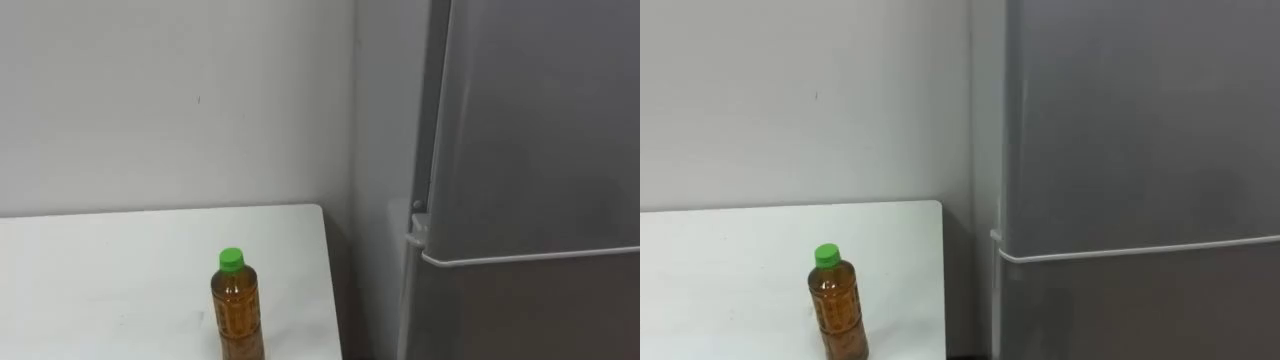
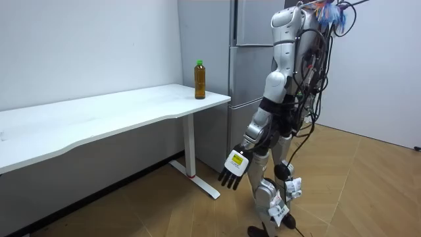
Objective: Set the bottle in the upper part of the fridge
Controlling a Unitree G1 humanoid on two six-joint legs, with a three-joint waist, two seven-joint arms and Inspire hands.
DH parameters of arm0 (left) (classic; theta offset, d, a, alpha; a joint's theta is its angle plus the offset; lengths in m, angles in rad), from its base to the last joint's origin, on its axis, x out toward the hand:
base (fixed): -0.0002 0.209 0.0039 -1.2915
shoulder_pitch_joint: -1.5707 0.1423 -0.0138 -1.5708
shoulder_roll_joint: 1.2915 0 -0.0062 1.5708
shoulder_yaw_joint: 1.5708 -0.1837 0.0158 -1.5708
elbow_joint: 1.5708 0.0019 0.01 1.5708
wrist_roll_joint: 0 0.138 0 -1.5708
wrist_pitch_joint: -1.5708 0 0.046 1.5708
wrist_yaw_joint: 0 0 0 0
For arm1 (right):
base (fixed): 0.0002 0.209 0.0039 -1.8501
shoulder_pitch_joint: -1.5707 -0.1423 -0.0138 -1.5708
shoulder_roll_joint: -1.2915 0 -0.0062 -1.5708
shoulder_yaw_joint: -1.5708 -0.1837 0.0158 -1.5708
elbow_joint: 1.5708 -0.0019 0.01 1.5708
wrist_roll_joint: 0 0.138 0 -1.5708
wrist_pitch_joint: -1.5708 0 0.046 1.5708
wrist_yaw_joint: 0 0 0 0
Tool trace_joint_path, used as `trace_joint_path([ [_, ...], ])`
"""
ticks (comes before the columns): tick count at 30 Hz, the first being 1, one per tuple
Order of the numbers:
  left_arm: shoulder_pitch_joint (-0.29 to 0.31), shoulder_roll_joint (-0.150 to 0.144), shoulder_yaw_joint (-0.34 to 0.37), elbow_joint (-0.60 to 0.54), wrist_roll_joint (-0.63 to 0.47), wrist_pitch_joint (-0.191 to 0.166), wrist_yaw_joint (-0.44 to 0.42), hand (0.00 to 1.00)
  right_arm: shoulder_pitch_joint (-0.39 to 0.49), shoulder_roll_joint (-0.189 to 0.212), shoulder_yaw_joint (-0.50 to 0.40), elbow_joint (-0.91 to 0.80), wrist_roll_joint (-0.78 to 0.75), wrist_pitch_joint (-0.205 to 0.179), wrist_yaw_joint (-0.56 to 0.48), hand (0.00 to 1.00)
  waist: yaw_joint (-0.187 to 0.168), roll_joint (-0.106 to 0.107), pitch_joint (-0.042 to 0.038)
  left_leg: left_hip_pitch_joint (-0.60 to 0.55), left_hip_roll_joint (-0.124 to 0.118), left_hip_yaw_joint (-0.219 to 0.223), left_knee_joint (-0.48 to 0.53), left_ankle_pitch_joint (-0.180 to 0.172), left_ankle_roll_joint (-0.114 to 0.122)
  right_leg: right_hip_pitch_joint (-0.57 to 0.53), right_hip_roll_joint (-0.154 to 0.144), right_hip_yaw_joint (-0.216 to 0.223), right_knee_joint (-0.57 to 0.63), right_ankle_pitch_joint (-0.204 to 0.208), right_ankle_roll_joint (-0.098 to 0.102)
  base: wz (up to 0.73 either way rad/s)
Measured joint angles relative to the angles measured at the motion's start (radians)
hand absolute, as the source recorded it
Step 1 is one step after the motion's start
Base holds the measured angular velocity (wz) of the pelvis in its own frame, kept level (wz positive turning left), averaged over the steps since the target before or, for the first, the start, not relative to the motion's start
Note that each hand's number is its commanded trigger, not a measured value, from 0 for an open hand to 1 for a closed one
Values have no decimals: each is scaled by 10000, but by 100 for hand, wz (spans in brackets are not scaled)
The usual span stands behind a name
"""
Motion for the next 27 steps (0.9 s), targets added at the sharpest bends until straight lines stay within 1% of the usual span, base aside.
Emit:
trace_joint_path([
  [4,38,2,0,97,262,-16,-7,0,-54,0,-8,38,-343,-79,-31,0,14,-50,4,0,5,-2,-25,-1,2,24,18,59,-109,-4,18,0],
  [6,112,1,-15,95,269,47,-25,0,-97,3,-7,82,-353,-72,-120,0,5,-50,3,-10,5,-4,-31,-2,2,15,18,60,-120,-5,19,0],
  [10,189,2,16,94,473,291,-89,0,-174,4,-14,128,-434,-5,-336,0,26,-56,-1,-23,1,-11,-38,-3,1,7,26,52,-127,-6,18,0],
  [15,185,3,76,90,569,404,-107,0,-198,7,-25,125,-655,10,-449,0,19,-63,-10,-5,7,-12,-18,-3,1,23,32,74,-128,-7,16,0],
  [17,163,3,78,79,565,540,-36,0,-314,5,-34,122,-911,79,-606,0,-4,-62,-9,-9,11,-21,-1,-3,1,24,26,75,-118,-7,15,0],
  [18,154,2,77,79,556,550,-6,0,-329,5,-32,123,-944,86,-658,0,-7,-62,-9,-15,12,-26,13,-3,1,25,24,73,-115,-7,16,0],
  [21,133,5,73,76,405,579,184,0,-365,2,-34,103,-1087,110,-794,0,-13,-33,-6,-39,25,-61,48,-10,10,16,6,61,-123,-11,17,3],
  [22,107,12,74,56,171,608,276,0,-358,-9,-17,47,-1119,131,-841,0,-11,-18,-6,-38,32,-62,36,-14,13,3,-10,63,-120,-18,15,0],
  [23,66,16,74,-25,-123,678,388,0,-361,-11,-6,6,-1164,142,-912,0,-13,8,-11,-51,41,-66,36,-17,15,1,-8,62,-116,-18,15,0],
  [24,61,25,76,-54,-269,684,416,0,-371,-14,-10,-14,-1198,142,-938,0,-12,68,-39,-57,40,-75,36,-18,16,3,-9,53,-116,-18,15,5],
  [26,-45,36,510,-160,-364,673,447,0,-390,-55,-120,-9,-1461,137,-962,0,-6,108,-39,-64,31,-138,39,-21,19,16,-20,-31,-101,-18,15,7],
  [27,-72,39,690,-229,-367,677,458,0,-380,-72,-132,-10,-1530,130,-970,0,-3,151,-52,-65,28,-148,42,-21,19,15,-29,-66,-93,-17,15,7],
])
